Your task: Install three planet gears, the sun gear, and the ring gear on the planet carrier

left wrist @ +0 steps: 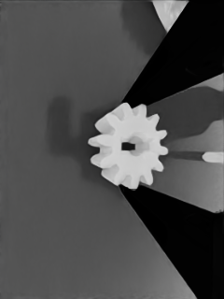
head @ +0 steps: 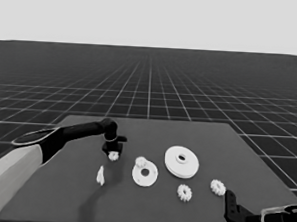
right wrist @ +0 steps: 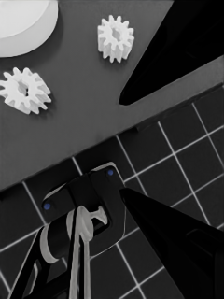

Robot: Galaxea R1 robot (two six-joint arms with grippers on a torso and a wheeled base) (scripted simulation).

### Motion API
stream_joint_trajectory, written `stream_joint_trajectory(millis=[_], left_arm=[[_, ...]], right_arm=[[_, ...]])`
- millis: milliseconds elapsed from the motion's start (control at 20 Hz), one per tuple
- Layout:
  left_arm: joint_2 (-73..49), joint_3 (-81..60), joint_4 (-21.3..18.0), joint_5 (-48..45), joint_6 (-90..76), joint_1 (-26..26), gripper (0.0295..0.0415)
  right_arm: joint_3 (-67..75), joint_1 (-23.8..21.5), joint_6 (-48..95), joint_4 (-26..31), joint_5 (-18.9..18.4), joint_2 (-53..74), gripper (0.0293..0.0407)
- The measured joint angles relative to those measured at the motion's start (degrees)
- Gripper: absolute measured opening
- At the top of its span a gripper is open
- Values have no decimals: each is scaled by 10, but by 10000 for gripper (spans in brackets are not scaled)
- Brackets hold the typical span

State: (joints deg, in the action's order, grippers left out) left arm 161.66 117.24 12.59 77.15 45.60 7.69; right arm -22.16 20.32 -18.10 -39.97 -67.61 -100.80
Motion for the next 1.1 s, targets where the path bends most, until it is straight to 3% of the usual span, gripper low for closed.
stream_joint_trajectory(millis=[200, 350, 600, 700, 750, 800, 1100], left_arm=[[0, 0, 0, 0, 0, 0, 313], [-39, -95, -47, 61, 45, -76, 312], [-41, -101, -63, 73, 47, -95, 312], [-41, -101, -64, 74, 47, -96, 312], [-55, -272, -39, 89, 229, -88, 312], [-20, -343, -28, 103, 320, -80, 312], [63, -372, -18, 124, 419, -70, 312]], right_arm=[[0, 0, 0, 0, 0, 0, 385], [0, 0, 0, 0, 0, 0, 385], [0, 0, 0, 0, 0, 0, 385], [0, 0, 0, 0, 0, 0, 385], [0, 0, 0, 0, 0, 0, 385], [0, 0, 0, 0, 0, 0, 385], [0, 0, 0, 0, 0, 0, 385]])
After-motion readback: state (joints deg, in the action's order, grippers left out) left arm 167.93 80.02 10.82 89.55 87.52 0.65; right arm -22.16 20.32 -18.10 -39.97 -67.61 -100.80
